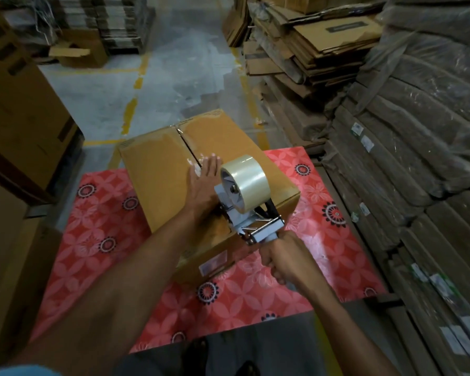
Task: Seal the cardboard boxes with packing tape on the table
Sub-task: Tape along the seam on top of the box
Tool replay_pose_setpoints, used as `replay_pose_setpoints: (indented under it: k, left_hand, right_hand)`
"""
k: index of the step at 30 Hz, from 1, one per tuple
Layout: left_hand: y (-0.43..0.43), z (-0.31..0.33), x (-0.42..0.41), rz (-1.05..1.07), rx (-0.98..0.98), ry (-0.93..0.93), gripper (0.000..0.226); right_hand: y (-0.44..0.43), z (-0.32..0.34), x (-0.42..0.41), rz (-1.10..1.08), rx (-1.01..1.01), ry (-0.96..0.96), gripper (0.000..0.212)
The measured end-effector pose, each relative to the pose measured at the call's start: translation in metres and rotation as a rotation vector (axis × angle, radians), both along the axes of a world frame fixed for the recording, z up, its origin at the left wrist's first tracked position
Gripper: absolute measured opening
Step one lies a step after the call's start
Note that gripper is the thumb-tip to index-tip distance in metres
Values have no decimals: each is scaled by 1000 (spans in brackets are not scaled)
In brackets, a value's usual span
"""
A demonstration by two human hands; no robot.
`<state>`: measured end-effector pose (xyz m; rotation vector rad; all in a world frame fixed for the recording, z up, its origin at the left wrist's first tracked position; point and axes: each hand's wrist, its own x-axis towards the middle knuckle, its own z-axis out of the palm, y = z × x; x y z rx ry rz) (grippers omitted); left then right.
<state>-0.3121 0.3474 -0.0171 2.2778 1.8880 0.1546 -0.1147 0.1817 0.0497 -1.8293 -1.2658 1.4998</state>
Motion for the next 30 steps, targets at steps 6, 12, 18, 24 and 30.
replay_pose_setpoints:
  k: [6,12,18,24,30]
  left_hand:
    - [-1,2,-1,-36,-72,129,121]
    - [2,1,10,43,-94,64,84]
    - [-8,6,13,19,-21,53,86]
    - [-71,9,9,-424,1,10,75]
    - [-80,4,-2,-479,4,76,74]
  right_hand:
    - [-9,-7,0,-40,29,20,12]
    - [-59,-24,30,-106,-43,-24,9]
    - [-79,-56,37,-109,-2,-2,6]
    - [-74,-73,30,-147,3,63,16]
    - [-65,-84,30,-129,25,101,20]
